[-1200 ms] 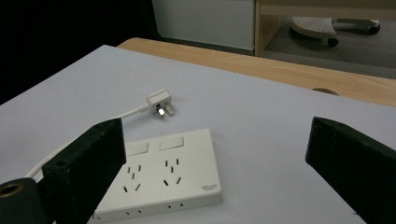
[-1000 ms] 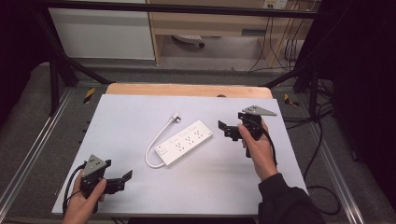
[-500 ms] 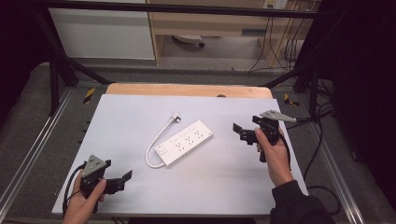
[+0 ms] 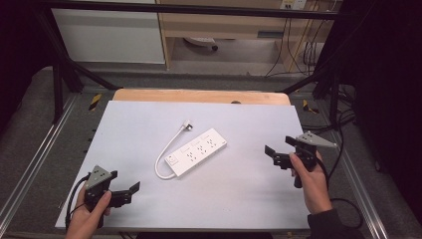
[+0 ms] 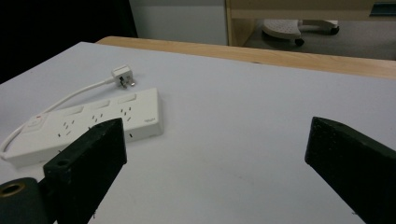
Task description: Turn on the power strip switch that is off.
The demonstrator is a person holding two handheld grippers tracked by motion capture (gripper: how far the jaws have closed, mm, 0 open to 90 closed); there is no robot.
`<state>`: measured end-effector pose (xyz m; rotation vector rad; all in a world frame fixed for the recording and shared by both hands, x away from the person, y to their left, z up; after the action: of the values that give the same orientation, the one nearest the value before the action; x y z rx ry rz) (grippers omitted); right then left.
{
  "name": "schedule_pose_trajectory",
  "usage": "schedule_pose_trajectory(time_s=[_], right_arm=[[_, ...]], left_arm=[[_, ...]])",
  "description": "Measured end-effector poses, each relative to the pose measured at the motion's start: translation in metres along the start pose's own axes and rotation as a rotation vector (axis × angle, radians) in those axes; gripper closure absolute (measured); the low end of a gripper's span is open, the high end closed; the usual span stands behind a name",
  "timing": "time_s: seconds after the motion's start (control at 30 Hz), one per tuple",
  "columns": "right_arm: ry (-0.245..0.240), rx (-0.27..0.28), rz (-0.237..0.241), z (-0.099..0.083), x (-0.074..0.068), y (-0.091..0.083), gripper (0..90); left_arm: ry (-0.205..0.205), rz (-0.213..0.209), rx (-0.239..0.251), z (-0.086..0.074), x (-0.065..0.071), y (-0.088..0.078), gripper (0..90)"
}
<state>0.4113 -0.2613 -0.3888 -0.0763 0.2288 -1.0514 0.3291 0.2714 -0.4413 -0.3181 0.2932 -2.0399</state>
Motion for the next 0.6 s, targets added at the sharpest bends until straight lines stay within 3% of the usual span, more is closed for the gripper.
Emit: schedule_pose_trajectory(time_s=[0.27, 0.6], right_arm=[[0.01, 0.027, -0.023, -0.019, 0.012, -0.024, 7.2], [0.009, 0.02, -0.038, -0.041, 0.017, -0.03, 7.2]], left_arm=[[-0.018, 0.011, 0.007, 0.0, -0.004, -0.003, 7.3], [-0.021, 0.011, 0.011, 0.0, -0.006, -0.004, 7.5]])
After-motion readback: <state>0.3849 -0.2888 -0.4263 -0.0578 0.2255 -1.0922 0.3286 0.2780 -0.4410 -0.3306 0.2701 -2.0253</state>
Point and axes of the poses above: each handheld gripper's, and its own axes: y roughly forward along the jaws, z roughly out of its top, x roughly to its right, the point moved 3 cm from there along y, roughly forward along the jaws, and after that the axes turned 13 degrees about x, right-handed, at the moved point
